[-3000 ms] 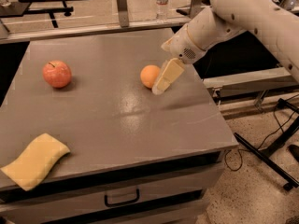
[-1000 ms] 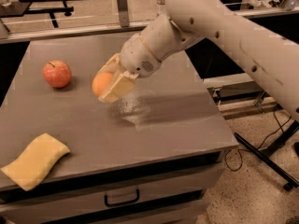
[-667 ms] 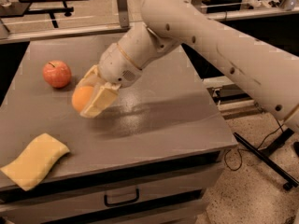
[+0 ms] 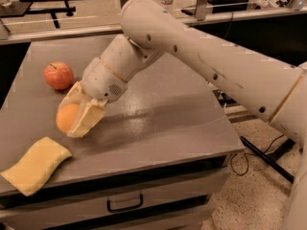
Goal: Move orange near sponge
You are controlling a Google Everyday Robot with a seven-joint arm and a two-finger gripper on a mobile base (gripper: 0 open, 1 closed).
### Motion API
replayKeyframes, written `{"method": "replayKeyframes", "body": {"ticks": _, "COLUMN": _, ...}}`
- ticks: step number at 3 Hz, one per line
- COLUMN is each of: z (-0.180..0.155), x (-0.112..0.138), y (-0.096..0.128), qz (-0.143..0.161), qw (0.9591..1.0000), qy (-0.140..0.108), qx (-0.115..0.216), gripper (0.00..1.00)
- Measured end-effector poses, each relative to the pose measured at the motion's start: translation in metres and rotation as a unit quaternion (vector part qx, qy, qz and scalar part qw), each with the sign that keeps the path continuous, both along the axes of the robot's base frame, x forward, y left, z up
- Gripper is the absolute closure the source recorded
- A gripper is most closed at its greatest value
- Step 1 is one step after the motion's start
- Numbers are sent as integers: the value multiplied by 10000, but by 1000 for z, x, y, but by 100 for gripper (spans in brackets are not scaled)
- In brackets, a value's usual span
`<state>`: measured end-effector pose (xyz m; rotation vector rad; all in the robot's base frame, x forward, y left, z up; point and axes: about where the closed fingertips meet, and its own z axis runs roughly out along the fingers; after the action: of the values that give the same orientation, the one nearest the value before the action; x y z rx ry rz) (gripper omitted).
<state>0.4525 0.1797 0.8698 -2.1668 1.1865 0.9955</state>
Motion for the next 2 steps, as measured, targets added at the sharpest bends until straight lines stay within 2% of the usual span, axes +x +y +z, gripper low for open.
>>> {"method": "replayKeyframes", "body": {"ticks": 1, "z": -10, "x": -19, "y": 14, "qz": 356, "qw": 9994, "qy": 26, "qx": -7, "gripper": 22}}
{"method": "replayKeyframes", "body": {"ticks": 2, "z": -15, "x": -27, "y": 19, "qz": 487, "qw": 9988, "qy": 39, "qx": -25, "gripper": 1}}
